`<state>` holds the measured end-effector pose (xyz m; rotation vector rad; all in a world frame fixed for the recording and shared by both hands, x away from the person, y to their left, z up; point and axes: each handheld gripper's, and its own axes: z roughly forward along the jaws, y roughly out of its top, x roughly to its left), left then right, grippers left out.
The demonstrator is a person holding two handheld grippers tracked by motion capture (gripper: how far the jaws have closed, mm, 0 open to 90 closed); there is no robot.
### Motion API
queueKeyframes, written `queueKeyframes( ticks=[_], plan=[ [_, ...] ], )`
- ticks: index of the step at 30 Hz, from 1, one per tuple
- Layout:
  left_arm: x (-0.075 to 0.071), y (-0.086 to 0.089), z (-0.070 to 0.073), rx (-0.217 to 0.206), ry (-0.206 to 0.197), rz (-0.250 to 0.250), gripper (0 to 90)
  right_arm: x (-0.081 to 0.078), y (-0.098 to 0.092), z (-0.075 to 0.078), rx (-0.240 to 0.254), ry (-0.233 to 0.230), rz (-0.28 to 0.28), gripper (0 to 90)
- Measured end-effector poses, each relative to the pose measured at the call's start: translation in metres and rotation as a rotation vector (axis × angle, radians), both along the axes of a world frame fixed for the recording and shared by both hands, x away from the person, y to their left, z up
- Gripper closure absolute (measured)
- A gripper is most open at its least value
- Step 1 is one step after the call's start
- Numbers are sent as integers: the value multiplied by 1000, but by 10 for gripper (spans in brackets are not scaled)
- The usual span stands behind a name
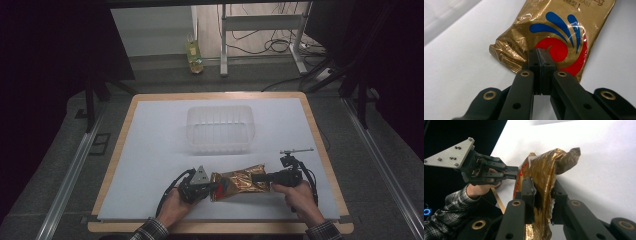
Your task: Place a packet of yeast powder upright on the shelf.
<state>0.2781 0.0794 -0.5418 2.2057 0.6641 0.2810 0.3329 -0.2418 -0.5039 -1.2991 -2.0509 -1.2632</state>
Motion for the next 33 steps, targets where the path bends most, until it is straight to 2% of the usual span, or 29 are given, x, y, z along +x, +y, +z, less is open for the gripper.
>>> queueKeyframes(
  ticks=[2, 3, 5, 17, 22, 26, 33],
  plan=[
    [-1, 0, 1, 0, -7, 4, 859, -1, 0, 2, -1, -10, 1, 781],
    [-3, 0, 3, -4, -20, 7, 834, -3, 1, 7, -5, -40, 10, 791],
    [-6, 0, 5, 1, -37, 10, 825, -3, 1, 9, -10, -46, 13, 792],
    [-26, 10, 14, -13, -74, -7, 624, -8, -1, 27, -23, -128, 14, 799],
    [-33, 13, 16, -8, -104, 2, 484, -9, -3, 34, -28, -144, 3, 804],
    [-31, 14, 14, -7, -110, 27, 364, -9, -5, 39, -20, -164, 3, 803],
    [-32, 13, 14, -17, -143, 25, 194, -8, -9, 49, -19, -192, -18, 808]
  ],
)
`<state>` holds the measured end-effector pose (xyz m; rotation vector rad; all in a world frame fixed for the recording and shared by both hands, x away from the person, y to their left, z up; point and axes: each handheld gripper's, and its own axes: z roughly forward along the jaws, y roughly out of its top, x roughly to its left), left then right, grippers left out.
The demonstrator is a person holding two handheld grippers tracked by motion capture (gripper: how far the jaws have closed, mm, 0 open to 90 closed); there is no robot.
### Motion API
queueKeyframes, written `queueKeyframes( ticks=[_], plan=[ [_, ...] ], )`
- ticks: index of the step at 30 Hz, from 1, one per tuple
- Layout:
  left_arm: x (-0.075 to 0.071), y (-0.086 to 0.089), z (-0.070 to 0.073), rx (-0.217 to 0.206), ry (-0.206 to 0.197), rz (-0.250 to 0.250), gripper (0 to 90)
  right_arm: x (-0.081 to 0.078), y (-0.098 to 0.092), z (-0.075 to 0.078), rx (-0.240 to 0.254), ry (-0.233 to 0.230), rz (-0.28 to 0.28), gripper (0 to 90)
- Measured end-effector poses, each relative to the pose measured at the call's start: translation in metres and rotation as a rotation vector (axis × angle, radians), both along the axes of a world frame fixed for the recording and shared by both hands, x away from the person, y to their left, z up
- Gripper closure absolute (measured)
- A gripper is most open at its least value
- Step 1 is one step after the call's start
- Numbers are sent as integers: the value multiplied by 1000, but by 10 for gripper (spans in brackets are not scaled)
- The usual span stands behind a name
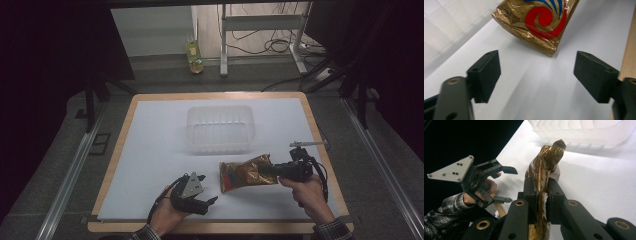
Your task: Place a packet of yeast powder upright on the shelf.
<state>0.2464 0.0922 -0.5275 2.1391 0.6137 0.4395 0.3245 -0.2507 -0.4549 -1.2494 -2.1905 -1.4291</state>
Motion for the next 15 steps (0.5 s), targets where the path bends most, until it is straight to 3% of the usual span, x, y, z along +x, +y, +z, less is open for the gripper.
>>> queueKeyframes(
  ticks=[6, 15],
  plan=[
    [-1, -1, 1, -2, -17, 8, 77, 0, -3, 8, 13, -4, -2, 807],
    [-1, -1, 0, 17, -34, -8, 35, 2, -8, 20, 27, -23, -31, 808]
  ],
)
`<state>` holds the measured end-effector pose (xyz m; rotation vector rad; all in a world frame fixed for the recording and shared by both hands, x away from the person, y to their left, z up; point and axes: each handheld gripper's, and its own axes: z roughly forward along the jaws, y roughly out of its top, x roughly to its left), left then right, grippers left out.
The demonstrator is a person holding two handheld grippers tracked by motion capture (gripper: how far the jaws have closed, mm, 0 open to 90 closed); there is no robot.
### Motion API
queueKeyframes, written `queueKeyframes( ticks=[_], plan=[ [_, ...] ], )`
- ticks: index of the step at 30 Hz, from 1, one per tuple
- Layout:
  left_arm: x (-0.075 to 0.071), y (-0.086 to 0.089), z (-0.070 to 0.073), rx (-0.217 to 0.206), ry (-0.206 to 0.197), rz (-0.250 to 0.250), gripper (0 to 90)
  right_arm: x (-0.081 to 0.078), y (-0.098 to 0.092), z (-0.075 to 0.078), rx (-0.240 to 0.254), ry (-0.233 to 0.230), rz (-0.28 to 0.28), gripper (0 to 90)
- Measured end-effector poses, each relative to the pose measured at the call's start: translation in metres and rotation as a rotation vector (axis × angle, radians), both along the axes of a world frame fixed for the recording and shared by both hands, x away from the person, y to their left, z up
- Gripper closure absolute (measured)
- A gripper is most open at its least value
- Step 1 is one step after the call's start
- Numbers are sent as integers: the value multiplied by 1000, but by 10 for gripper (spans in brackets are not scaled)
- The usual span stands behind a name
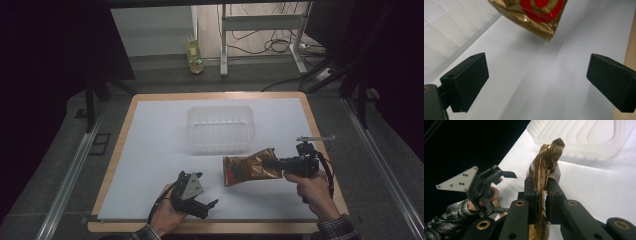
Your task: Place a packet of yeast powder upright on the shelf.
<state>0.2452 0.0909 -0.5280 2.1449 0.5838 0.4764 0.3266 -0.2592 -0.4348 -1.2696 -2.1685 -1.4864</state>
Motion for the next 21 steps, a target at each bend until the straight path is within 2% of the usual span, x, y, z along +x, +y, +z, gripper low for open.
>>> queueKeyframes(
  ticks=[7, 14, 17, 21],
  plan=[
    [-1, -3, -2, 22, -18, -10, 15, 3, 2, 13, 14, -19, -16, 809],
    [-1, -3, -2, 25, -19, -9, 13, 7, 3, 22, 20, -18, -24, 811],
    [-1, -3, -3, 49, -20, -14, 13, 10, 4, 25, 21, -24, -32, 811],
    [-1, -4, -3, 58, -27, -22, 11, 15, 6, 29, 28, -28, -42, 812]
  ],
)
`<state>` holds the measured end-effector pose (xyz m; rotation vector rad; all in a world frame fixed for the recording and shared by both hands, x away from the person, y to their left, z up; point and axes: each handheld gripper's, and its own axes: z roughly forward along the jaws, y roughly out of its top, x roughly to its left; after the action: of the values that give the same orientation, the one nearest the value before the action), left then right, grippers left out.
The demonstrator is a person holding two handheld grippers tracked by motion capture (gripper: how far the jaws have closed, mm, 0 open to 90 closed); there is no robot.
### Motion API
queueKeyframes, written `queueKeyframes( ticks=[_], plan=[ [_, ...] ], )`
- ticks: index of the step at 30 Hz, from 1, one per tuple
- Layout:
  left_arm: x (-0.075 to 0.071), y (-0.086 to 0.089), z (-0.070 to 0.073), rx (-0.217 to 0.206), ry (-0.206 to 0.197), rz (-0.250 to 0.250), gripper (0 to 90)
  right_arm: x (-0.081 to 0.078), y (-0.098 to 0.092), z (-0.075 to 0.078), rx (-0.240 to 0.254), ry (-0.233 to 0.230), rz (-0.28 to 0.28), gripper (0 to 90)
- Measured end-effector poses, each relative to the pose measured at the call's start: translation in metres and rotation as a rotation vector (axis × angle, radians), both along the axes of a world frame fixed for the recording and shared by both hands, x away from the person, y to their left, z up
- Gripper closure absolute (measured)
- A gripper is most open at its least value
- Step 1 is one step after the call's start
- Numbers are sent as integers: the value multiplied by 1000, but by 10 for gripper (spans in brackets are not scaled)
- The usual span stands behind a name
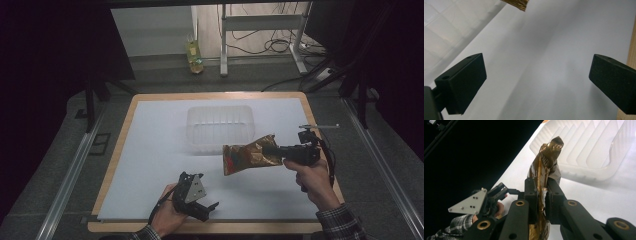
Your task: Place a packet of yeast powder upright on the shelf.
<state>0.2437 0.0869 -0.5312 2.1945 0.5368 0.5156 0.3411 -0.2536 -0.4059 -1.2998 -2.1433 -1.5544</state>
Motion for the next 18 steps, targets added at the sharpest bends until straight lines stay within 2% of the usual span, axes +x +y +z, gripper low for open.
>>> queueKeyframes(
  ticks=[10, 18],
  plan=[
    [0, 1, 0, 18, -13, -1, 2, 12, 2, 11, 17, -12, -39, 816],
    [0, 1, 0, 27, -19, 0, 2, 26, 4, 18, 3, -17, -75, 819]
  ],
)
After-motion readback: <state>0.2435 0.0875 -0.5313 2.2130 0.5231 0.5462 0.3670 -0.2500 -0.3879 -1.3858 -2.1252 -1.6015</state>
